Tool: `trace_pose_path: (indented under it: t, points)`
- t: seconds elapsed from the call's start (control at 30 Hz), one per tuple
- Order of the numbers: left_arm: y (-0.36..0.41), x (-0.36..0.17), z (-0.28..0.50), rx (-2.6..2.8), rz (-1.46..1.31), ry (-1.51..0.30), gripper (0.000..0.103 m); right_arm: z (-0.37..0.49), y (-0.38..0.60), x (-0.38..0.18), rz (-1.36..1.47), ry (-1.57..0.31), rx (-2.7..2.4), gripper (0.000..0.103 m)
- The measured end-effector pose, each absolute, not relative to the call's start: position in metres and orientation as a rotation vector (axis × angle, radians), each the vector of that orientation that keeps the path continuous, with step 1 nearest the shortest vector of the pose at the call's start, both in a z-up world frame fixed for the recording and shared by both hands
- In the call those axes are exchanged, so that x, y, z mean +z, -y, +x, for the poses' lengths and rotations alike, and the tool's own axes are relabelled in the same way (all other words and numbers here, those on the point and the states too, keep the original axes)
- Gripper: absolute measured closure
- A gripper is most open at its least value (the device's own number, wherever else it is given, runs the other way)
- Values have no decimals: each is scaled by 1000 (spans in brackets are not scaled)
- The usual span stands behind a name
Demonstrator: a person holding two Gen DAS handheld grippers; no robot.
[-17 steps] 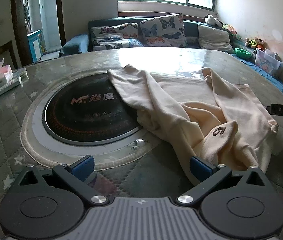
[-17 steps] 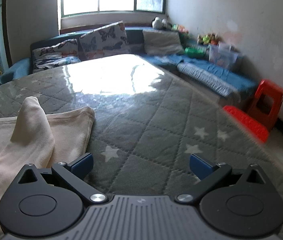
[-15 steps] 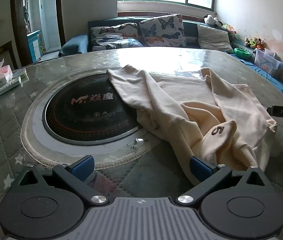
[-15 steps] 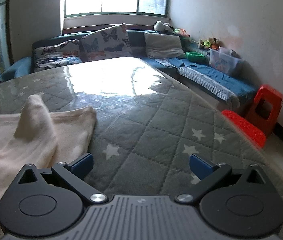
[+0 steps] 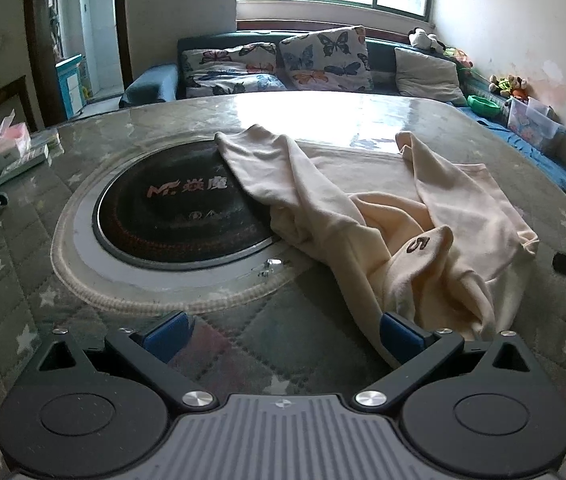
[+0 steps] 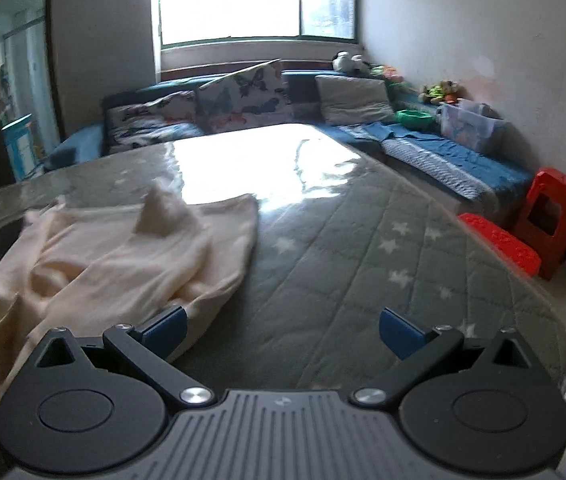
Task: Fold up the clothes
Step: 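Approach the crumpled cream sweatshirt with both grippers open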
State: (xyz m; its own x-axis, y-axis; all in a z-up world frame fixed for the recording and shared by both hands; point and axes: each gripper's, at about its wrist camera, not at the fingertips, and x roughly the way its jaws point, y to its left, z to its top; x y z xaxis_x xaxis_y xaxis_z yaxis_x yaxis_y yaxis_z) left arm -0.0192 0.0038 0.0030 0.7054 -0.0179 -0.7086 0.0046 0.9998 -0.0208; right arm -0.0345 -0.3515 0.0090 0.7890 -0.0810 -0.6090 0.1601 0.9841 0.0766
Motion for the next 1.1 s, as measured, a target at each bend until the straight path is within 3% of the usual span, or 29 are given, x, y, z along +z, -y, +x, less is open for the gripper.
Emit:
trace_pose_path:
  t: [0.47, 1.1]
  points:
    - [-1, 2, -41, 13, -69, -778, 0, -100, 319, 8, 57, -627, -36, 0]
    - [12, 3, -57, -3, -41, -766, 0, -120, 287, 5, 50, -636, -40, 0]
